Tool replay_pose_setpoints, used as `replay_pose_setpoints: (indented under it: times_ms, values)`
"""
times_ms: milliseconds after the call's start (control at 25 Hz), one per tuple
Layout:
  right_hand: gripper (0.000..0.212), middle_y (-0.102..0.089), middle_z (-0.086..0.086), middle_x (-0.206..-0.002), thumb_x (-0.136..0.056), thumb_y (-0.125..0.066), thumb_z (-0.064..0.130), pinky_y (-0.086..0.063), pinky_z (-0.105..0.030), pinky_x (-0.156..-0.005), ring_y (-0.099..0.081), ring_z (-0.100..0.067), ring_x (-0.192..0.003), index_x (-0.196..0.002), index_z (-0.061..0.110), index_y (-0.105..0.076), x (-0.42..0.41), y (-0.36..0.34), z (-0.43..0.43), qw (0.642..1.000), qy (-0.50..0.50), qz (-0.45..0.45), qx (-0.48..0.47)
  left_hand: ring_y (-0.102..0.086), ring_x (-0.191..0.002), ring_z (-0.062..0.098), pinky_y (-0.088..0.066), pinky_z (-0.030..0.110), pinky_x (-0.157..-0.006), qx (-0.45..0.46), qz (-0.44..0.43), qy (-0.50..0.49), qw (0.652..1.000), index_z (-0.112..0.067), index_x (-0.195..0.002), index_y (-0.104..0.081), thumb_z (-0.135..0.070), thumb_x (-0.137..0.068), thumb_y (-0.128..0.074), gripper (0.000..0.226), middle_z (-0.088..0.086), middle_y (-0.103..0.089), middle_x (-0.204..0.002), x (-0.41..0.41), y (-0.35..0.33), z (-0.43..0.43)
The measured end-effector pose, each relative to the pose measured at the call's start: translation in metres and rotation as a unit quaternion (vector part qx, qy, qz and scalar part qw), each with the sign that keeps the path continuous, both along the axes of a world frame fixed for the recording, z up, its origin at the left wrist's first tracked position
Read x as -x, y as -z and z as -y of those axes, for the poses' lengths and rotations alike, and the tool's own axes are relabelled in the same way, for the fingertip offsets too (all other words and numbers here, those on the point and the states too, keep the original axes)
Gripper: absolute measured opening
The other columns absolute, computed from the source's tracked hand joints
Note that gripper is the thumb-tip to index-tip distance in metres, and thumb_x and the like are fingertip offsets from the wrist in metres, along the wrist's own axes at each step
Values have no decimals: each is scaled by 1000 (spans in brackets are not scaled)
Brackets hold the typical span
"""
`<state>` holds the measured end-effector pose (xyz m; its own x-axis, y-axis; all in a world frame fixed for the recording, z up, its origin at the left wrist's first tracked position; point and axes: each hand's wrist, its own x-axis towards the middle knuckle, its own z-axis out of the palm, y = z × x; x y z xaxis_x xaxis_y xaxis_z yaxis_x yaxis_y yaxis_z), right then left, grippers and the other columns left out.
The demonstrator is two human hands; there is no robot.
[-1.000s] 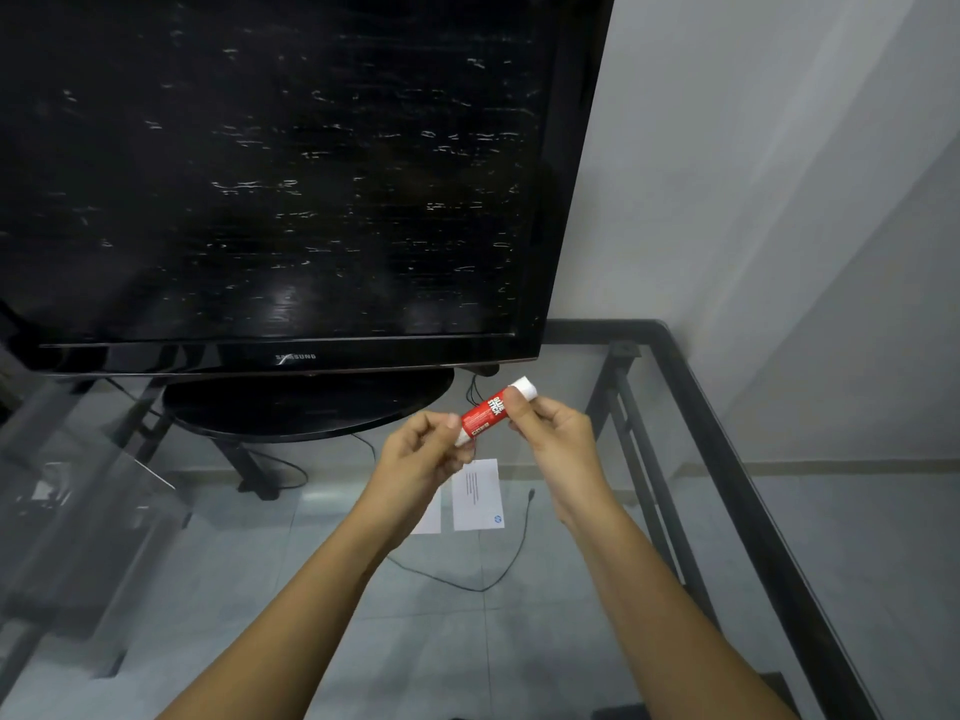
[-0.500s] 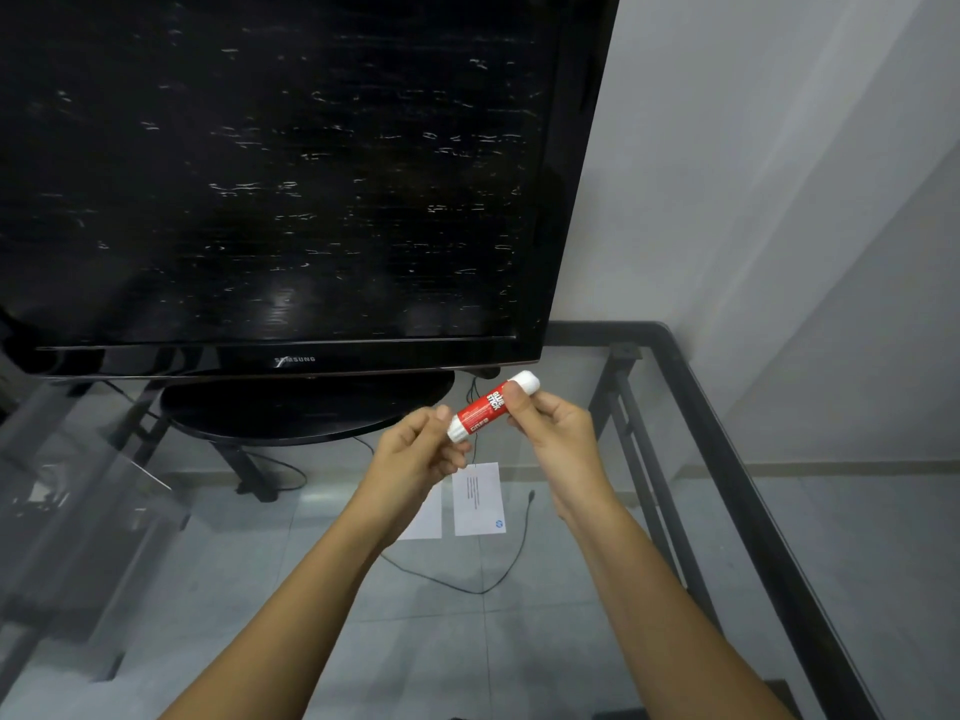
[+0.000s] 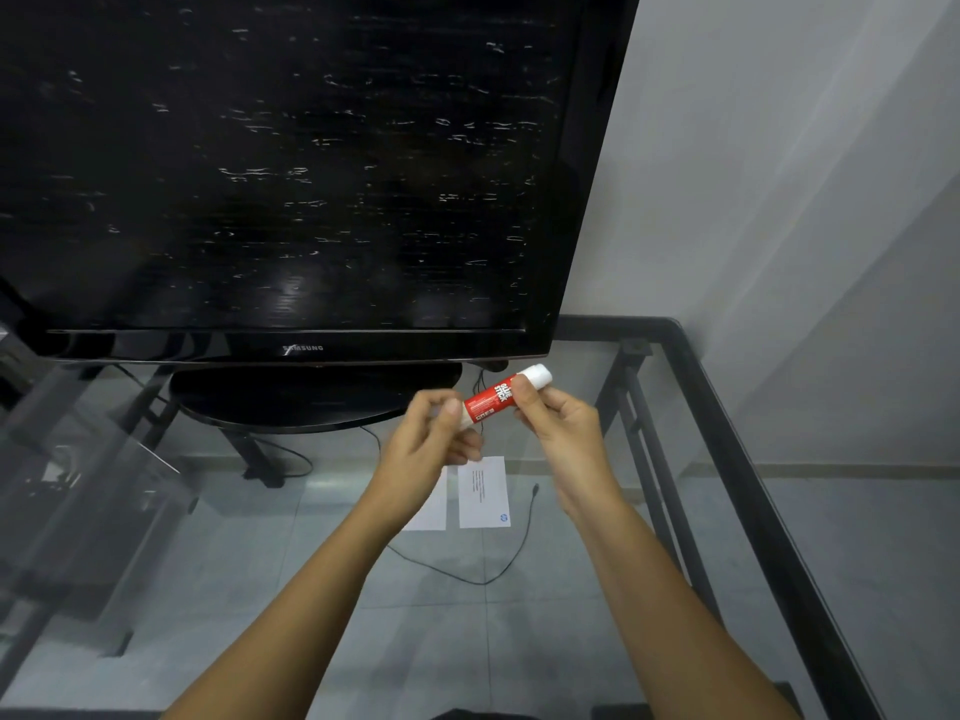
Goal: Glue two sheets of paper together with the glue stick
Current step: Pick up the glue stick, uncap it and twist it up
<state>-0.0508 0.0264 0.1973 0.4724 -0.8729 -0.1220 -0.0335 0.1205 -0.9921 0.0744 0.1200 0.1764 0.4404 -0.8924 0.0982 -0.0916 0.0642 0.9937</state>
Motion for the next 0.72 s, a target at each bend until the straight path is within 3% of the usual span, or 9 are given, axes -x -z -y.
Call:
replay_pose_setpoints:
  times_ms: [80, 200, 280, 360, 400, 440, 480, 600, 720]
  values:
    - [39, -72, 11, -91, -64, -63, 59, -44, -17, -77, -64, -6, -94, -90, 31, -69, 0, 1, 0, 1000, 3, -11, 7, -66, -75, 10, -50, 22, -69, -7, -54, 7, 999, -21, -95, -61, -47, -83, -53, 29, -4, -70, -80, -2, 4, 2]
    - [29, -71, 18, -81, -64, -63, 60, -41, -13, -70, -65, -1, -86, -79, 36, -68, 0, 3, 2, 999, 8, -29, 9, -65, -85, 7, -51, 16, -70, 20, -16, 0, 1000, -25, -91, -62, -34, -78, -67, 16, -10, -69, -87, -6, 3, 2]
    - [25, -71, 19, -78, -65, -63, 59, -41, -14, -70, -65, -1, -85, -76, 37, -67, -1, 5, 2, 999, 5, -40, 8, -61, -87, 8, -51, 16, -71, 63, 174, -63, 981, -22, -89, -58, -23, -77, -72, 19, -8, -66, -90, -7, 9, 1]
    - [22, -70, 17, -78, -68, -62, 58, -41, -16, -70, -64, -5, -86, -73, 37, -66, -4, 7, 2, 999, 2, -50, 8, -55, -86, 12, -46, 17, -74, 145, 447, -137, 872, -13, -90, -53, -17, -78, -70, 21, 8, -67, -87, -9, 16, 2]
    - [22, -69, 17, -77, -68, -62, 58, -41, -16, -68, -64, -5, -85, -73, 36, -65, -6, 8, 1, 999, -2, -54, 8, -52, -87, 14, -43, 19, -75, 178, 518, -148, 824, -10, -91, -52, -17, -79, -68, 21, 15, -67, -85, -10, 20, 2]
    - [23, -69, 18, -75, -68, -62, 58, -40, -14, -67, -65, -3, -83, -73, 36, -65, -7, 9, 0, 998, -8, -55, 10, -51, -89, 16, -42, 20, -77, 184, 533, -159, 810, -9, -93, -50, -17, -79, -66, 23, 19, -66, -86, -10, 24, 2]
    - [24, -70, 21, -73, -66, -61, 59, -40, -10, -65, -65, 1, -81, -73, 37, -65, -8, 10, 0, 998, -15, -54, 13, -51, -91, 14, -43, 18, -80, 161, 485, -155, 845, -12, -96, -49, -19, -78, -67, 27, 18, -64, -92, -9, 25, 1]
    - [27, -69, 25, -74, -63, -62, 61, -40, -2, -56, -62, 12, -78, -76, 38, -65, -7, 14, 4, 998, -20, -56, 20, -60, -93, 7, -50, 14, -76, 46, 185, -68, 979, -33, -106, -47, -26, -76, -74, 40, -6, -60, -104, -5, 23, -2]
    - [35, -68, 25, -87, -62, -61, 66, -42, -3, -62, -62, 11, -84, -86, 41, -65, -8, 26, 10, 997, -55, -51, 22, -65, -87, 4, -52, 14, -71, 28, 67, -70, 995, -38, -97, -55, -26, -78, -72, 29, -14, -66, -94, -4, 32, 1]
